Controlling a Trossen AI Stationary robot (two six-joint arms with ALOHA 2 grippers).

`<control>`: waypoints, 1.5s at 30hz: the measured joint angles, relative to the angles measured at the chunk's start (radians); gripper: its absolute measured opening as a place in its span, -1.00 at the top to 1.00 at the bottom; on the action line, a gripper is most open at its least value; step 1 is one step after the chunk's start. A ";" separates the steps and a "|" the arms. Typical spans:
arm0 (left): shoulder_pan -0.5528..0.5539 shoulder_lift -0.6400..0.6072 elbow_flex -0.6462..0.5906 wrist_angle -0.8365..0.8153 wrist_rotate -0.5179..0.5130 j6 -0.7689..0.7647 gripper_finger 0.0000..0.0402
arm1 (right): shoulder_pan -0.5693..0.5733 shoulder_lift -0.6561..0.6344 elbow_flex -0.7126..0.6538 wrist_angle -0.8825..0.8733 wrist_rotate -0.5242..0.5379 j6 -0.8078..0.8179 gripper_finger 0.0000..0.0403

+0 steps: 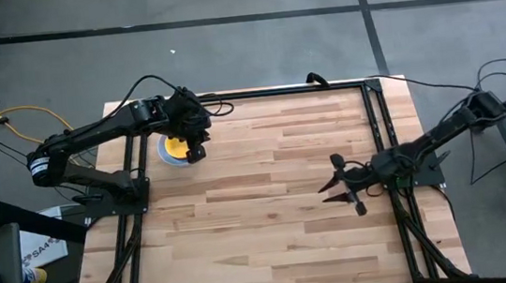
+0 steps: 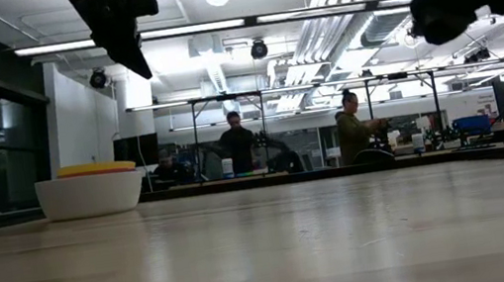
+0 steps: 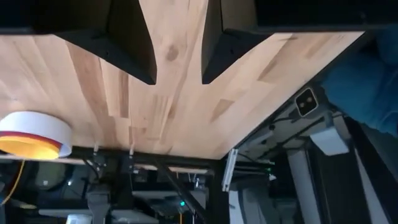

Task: Nest bowls inside each other
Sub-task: Return to Home Position

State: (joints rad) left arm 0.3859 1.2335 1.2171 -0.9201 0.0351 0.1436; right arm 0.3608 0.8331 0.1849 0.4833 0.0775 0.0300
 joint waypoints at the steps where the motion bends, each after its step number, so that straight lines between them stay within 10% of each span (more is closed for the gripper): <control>1: 0.000 0.000 0.000 0.001 0.000 0.000 0.68 | 0.010 -0.008 -0.017 0.021 0.003 0.000 0.40; 18: 0.000 0.000 0.000 0.006 -0.001 0.000 0.68 | 0.083 -0.205 -0.176 0.033 0.025 -0.009 0.40; 45: 0.000 0.000 0.000 0.006 -0.001 0.000 0.68 | 0.111 -0.703 -0.177 -0.451 -0.030 -0.063 0.40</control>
State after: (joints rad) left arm 0.3859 1.2339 1.2171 -0.9138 0.0340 0.1436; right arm 0.4721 0.1305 0.0074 0.0322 0.0479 -0.0332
